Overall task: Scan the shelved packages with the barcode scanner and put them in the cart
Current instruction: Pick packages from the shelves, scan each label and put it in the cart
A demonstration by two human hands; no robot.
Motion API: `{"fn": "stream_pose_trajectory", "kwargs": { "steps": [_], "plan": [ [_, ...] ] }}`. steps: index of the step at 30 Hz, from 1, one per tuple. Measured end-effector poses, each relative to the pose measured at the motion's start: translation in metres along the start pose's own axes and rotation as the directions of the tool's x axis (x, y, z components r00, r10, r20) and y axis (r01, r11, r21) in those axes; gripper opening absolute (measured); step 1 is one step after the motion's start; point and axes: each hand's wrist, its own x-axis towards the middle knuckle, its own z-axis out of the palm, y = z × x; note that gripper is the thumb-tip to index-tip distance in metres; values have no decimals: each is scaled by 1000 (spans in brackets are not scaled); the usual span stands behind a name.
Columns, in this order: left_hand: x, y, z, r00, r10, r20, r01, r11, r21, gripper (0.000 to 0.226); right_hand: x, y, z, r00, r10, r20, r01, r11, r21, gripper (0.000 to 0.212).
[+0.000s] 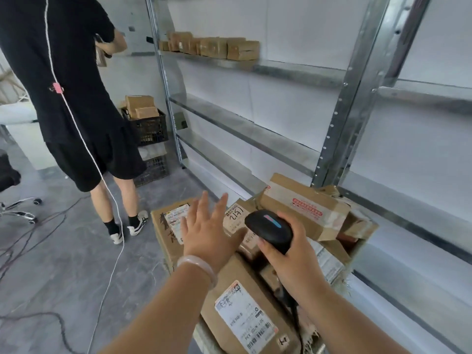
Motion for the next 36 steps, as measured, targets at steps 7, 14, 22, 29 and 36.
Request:
{"fn": "stream_pose_trajectory", "kwargs": {
  "steps": [7,14,22,29,36],
  "plan": [
    [-41,142,5,952,300,-65,-301,953,-17,82,-55,1,-136,959,-79,-271,80,997,-8,60],
    [-128,340,45,755,651,-78,-656,750,-91,82,-168,9,-322,801,-73,-595,9,994,-110,57],
    [-261,514,111,454,890,-34,-863,430,-266,80,-322,22,-483,493,-11,-870,-193,974,-121,54],
    [-341,632,135,173,983,-62,-918,138,-372,77,-402,13,-571,247,-54,-968,-363,921,-144,52],
    [-395,727,149,-78,994,-75,-874,-104,-474,75,-441,15,-636,42,-174,-984,-512,842,-171,56]
  ]
}}
